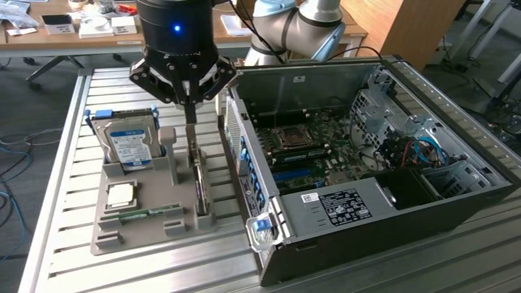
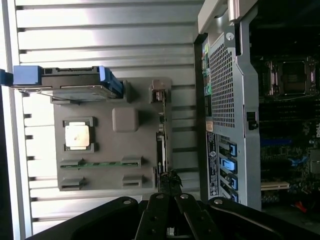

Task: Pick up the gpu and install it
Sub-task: 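Reach for the gpu, then pick up the gpu and move the gpu toward the slot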

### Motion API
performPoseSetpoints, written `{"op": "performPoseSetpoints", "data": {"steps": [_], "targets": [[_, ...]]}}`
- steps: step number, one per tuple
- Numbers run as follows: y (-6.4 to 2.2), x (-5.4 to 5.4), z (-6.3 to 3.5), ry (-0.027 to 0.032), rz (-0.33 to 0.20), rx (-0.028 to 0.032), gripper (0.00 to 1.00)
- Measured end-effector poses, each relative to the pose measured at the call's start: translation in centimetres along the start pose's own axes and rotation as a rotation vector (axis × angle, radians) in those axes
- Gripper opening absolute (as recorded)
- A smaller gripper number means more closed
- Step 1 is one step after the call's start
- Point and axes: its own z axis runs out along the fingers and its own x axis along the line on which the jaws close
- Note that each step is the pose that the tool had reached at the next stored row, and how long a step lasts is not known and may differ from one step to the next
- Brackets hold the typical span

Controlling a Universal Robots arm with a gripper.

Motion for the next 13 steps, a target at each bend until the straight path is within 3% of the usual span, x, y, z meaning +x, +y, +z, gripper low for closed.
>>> {"op": "performPoseSetpoints", "data": {"steps": [13], "targets": [[-0.05, 0.09, 0.02, 0.0, 0.0, 0.0, 0.11]]}}
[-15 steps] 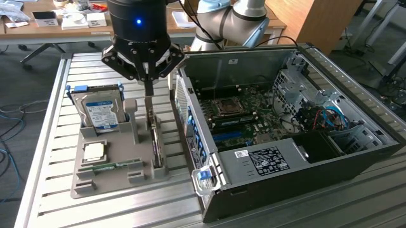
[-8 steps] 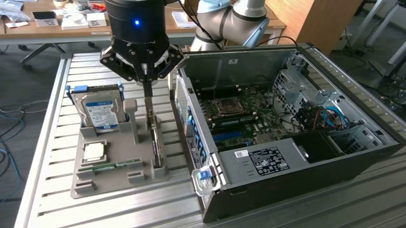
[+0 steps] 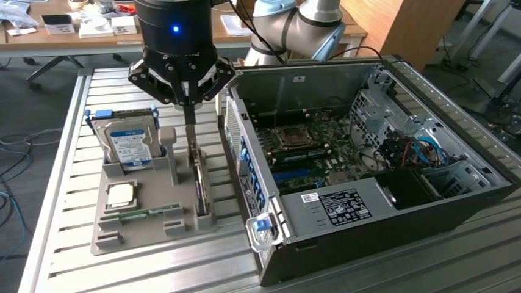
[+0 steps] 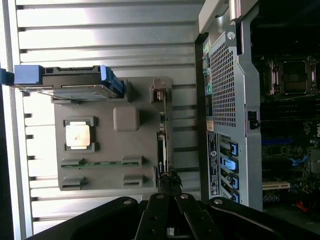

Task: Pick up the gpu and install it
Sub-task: 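Pick up the gpu and move the gpu toward the slot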

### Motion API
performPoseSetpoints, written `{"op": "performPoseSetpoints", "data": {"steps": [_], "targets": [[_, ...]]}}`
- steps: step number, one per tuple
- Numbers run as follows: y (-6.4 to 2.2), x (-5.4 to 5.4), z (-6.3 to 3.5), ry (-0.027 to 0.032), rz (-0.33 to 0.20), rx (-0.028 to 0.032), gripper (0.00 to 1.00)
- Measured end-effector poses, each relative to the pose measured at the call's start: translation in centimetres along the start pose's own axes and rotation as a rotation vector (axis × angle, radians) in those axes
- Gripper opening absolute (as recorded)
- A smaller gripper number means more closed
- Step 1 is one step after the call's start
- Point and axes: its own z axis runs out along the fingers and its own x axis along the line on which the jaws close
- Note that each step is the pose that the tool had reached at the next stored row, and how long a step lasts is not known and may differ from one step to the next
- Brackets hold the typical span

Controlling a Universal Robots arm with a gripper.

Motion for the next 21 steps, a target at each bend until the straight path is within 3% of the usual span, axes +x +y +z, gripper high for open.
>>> {"op": "performPoseSetpoints", "data": {"steps": [5, 14, 21], "targets": [[0.0, 0.0, 0.0, 0.0, 0.0, 0.0, 0.11], [0.0, 0.0, 0.0, 0.0, 0.0, 0.0, 0.47], [0.0, 0.0, 0.0, 0.0, 0.0, 0.0, 0.47]]}}
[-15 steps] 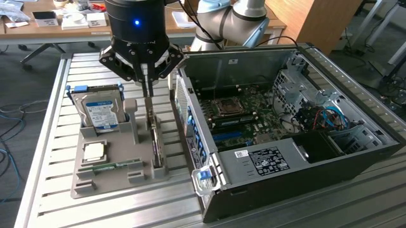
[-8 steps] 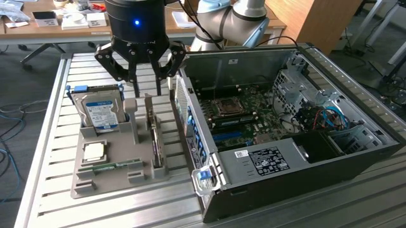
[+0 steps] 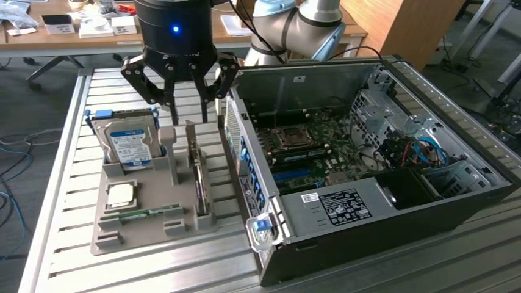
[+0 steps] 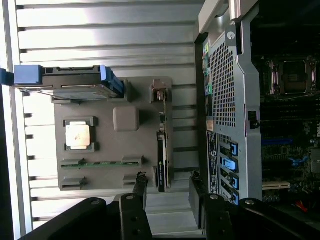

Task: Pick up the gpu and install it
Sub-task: 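Pick up the gpu and move the gpu toward the slot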

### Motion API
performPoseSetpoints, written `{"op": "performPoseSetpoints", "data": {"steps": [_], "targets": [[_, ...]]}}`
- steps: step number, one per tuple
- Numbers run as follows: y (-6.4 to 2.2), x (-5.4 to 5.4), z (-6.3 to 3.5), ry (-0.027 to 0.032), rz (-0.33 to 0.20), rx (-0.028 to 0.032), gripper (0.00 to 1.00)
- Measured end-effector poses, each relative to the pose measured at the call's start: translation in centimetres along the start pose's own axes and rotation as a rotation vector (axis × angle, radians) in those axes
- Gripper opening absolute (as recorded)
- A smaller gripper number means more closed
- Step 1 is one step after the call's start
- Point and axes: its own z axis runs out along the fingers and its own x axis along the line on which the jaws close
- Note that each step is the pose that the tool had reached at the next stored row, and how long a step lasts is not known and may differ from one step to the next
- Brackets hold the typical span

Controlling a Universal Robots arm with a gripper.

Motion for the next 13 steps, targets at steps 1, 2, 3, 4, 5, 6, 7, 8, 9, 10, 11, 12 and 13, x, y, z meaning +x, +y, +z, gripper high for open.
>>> {"op": "performPoseSetpoints", "data": {"steps": [1, 2, 3, 4, 5, 6, 7, 8, 9, 10, 11, 12, 13], "targets": [[0.0, 0.0, 0.0, 0.0001, 0.0, 0.0, 0.47], [0.0, 0.0, 0.0, 0.0001, 0.0, 0.0, 0.47], [0.0, 0.0, 0.0, 0.0001, 0.0, 0.0, 0.47], [0.0, 0.0, 0.01, 0.0001, 0.0, 0.0001, 0.47], [0.0, 0.0, 0.06, 0.0, 0.0, 0.0, 0.47], [-0.01, 0.0, 0.14, 0.0, 0.0, 0.0, 0.47], [-0.01, 0.01, 0.24, 0.0, 0.0, -0.0001, 0.47], [-0.02, 0.01, 0.35, 0.0, 0.0, -0.0002, 0.47], [-0.02, 0.01, 0.46, 0.0, 0.0, -0.0002, 0.47], [-0.02, 0.01, 0.55, 0.0001, 0.0, -0.0003, 0.47], [-0.03, 0.02, 0.65, 0.0001, 0.0, -0.0002, 0.47], [-0.04, 0.02, 0.78, 0.0001, 0.0, -0.0003, 0.47], [-0.04, 0.03, 0.91, 0.0001, 0.0, -0.0005, 0.47]]}}
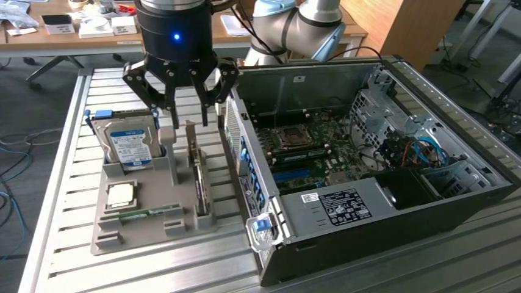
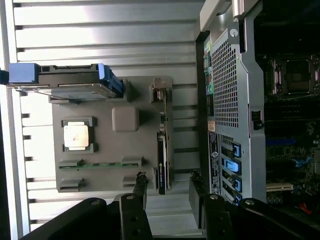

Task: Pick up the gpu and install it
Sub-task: 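Pick up the gpu and move the gpu toward the slot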

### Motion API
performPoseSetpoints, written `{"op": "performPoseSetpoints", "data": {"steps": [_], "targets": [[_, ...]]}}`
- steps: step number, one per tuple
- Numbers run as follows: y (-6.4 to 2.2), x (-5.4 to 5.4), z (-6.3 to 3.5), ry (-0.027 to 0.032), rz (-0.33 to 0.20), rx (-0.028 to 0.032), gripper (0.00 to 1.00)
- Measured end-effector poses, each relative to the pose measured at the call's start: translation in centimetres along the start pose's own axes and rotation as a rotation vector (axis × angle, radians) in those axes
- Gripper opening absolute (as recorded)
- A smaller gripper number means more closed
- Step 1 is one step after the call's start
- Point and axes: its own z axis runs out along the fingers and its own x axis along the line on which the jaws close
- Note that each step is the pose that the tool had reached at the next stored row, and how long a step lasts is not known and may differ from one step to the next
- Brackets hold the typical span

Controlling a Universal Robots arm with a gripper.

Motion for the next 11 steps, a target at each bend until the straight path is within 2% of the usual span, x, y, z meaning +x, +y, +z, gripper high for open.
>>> {"op": "performPoseSetpoints", "data": {"steps": [3, 11], "targets": [[-0.01, 0.01, 0.38, 0.0, 0.0, -0.0003, 0.47], [-0.02, 0.01, 0.44, -0.0002, 0.0, -0.0005, 0.47]]}}
